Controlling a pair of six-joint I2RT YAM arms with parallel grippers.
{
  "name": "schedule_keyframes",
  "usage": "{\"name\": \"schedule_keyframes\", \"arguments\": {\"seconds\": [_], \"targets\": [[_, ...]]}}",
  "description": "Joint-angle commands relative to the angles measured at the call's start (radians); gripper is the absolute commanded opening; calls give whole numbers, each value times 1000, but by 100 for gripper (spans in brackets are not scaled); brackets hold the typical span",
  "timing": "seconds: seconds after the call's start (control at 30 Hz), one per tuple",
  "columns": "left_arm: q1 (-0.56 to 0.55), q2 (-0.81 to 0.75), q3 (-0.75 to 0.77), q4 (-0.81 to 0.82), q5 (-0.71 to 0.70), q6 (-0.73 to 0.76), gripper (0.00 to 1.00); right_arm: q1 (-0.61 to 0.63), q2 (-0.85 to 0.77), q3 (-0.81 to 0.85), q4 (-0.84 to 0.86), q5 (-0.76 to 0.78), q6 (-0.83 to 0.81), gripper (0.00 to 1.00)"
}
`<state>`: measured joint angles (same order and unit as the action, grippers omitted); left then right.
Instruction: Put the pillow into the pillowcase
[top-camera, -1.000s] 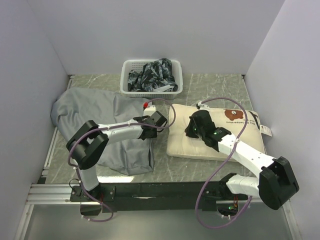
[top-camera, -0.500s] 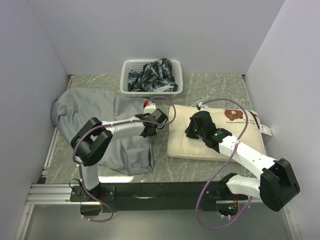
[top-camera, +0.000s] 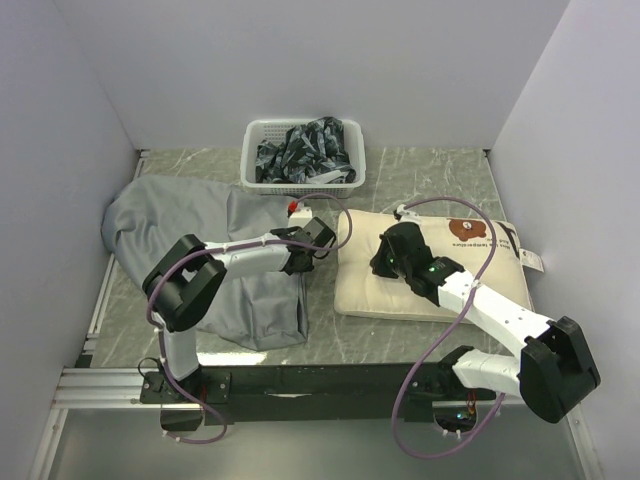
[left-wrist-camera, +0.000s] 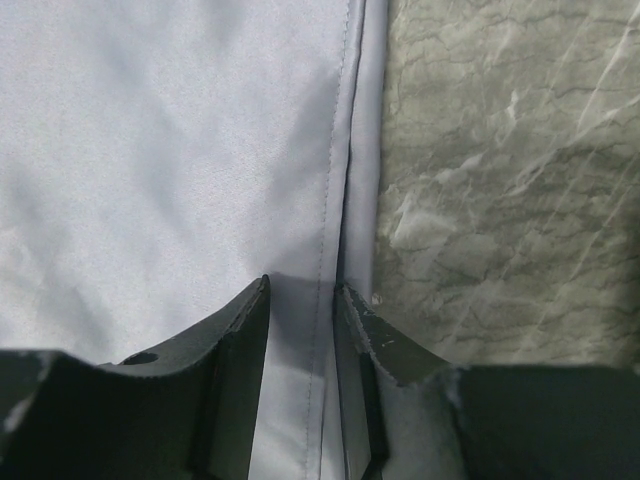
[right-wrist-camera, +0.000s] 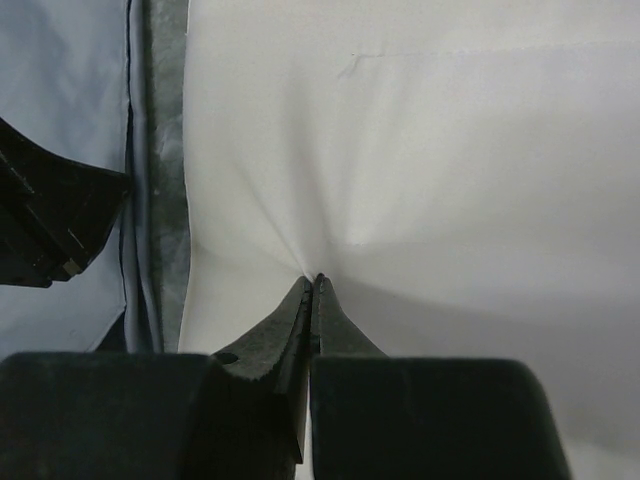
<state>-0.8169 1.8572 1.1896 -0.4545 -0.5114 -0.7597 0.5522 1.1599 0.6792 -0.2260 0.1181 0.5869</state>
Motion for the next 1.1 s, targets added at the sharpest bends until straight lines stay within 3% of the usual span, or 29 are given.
{"name": "schedule_keyframes", "arguments": {"seconds": [0.0, 0.3, 0.5, 1.03, 1.07], "targets": [[2, 11, 8, 14, 4, 7, 37, 6, -19, -13, 20, 0, 11, 0], [4, -33, 1, 5, 2, 3, 24, 5, -25, -10, 16, 0, 7, 0], [12, -65, -7, -7, 4, 8, 8, 5, -20, -13, 20, -8, 8, 0], [62, -190, -116, 49, 123, 37, 19, 5, -11, -10, 33, -38, 4, 0], [65, -191, -120, 56, 129, 39, 15, 6, -11, -9, 33, -41, 4, 0]]}}
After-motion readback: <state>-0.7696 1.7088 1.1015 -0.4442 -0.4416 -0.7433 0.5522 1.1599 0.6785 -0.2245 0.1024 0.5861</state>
